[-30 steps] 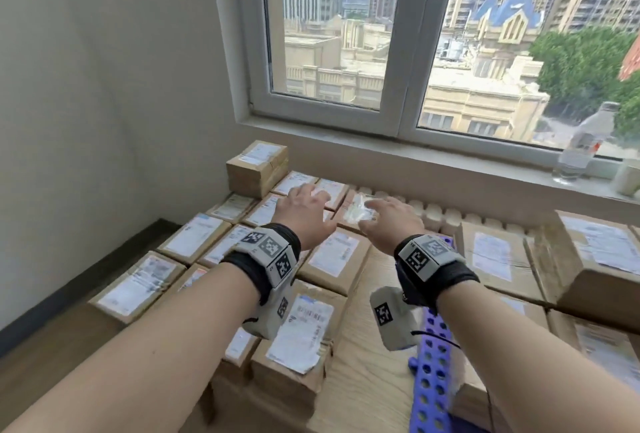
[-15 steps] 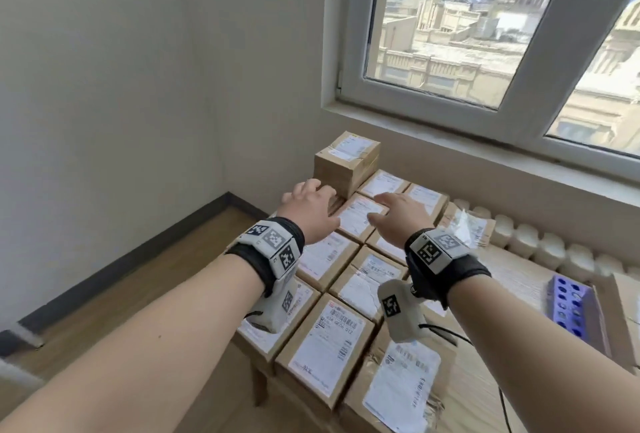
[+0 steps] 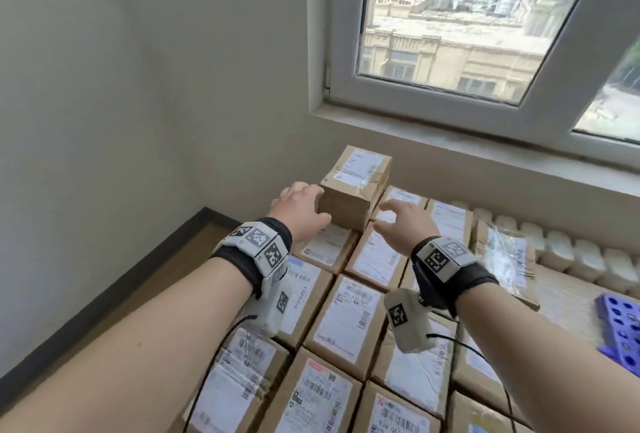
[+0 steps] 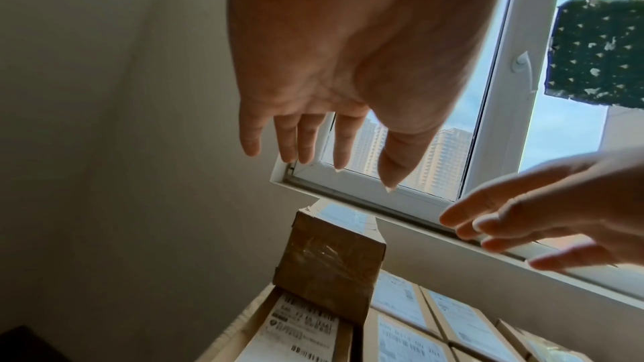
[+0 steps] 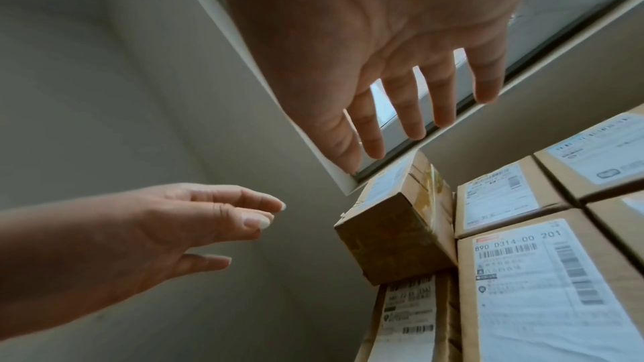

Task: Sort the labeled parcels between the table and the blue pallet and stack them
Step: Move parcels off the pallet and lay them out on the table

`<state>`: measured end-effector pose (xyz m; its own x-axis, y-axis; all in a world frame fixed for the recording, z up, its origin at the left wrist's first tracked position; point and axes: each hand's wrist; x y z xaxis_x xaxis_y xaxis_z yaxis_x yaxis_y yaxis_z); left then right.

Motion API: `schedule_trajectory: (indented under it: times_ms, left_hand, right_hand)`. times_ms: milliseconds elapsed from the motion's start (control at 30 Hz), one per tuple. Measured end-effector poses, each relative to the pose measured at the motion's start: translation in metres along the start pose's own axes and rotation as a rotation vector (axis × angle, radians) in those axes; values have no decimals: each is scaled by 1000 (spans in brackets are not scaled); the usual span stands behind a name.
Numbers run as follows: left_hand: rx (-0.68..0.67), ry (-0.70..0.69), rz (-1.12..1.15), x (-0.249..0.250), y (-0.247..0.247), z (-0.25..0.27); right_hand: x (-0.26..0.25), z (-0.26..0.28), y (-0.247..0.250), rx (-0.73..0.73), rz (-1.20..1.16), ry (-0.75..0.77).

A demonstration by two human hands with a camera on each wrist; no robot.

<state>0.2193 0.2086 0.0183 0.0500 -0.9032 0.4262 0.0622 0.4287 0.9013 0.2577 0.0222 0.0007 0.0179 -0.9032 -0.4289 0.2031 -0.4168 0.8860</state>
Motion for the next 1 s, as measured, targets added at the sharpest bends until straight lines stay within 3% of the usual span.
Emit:
schedule_trajectory:
  times_ms: [167,367,533,1000]
  left_hand:
    - [-30,-47,92,-26,9,-54]
    - [-64,19,344,-56,-3,-105]
    - [-139,65,484,-70,-23,-132]
    - [-228,32,580,-72,-56,-180]
  right_hand:
    - [-15,-37,-5,6,-106,-167]
    - [-27,-76,-17,15,-279,-328]
    - [-29,-99,-31,26,-334,-396]
    - [-16,-132,-58,-30,-578,-545]
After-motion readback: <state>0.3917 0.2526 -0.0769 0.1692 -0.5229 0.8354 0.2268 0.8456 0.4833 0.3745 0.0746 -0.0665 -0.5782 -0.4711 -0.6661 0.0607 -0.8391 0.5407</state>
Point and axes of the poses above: each hand's wrist, its own z-axis away from the middle knuckle, its own y-axis out of the back of the hand, x = y × z, and after that the axes turned 7 degrees about -y, right-handed
